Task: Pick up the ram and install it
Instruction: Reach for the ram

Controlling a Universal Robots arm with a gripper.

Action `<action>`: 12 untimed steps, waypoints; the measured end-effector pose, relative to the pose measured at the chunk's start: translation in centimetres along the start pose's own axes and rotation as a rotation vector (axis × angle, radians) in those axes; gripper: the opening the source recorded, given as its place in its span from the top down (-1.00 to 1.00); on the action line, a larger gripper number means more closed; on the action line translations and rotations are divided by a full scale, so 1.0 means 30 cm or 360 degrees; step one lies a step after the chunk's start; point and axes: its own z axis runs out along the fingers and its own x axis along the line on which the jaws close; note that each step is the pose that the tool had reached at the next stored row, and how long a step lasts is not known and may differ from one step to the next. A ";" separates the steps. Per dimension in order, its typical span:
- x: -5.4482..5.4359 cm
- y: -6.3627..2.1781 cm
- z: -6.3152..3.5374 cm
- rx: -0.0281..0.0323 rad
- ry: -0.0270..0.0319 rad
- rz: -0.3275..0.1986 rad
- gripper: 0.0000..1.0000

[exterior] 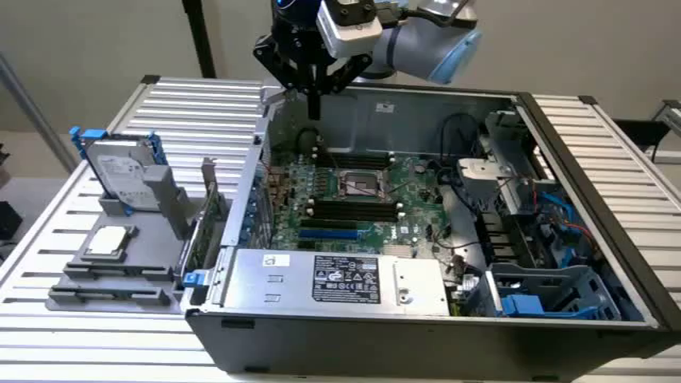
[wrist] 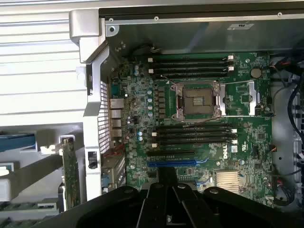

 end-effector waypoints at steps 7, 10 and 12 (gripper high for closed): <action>0.000 0.000 0.000 -0.00001 0.00000 0.0000 0.79; 0.000 0.000 0.000 -0.00001 -0.00001 0.0000 0.79; 0.000 0.000 0.000 -0.00001 0.00000 0.0000 0.79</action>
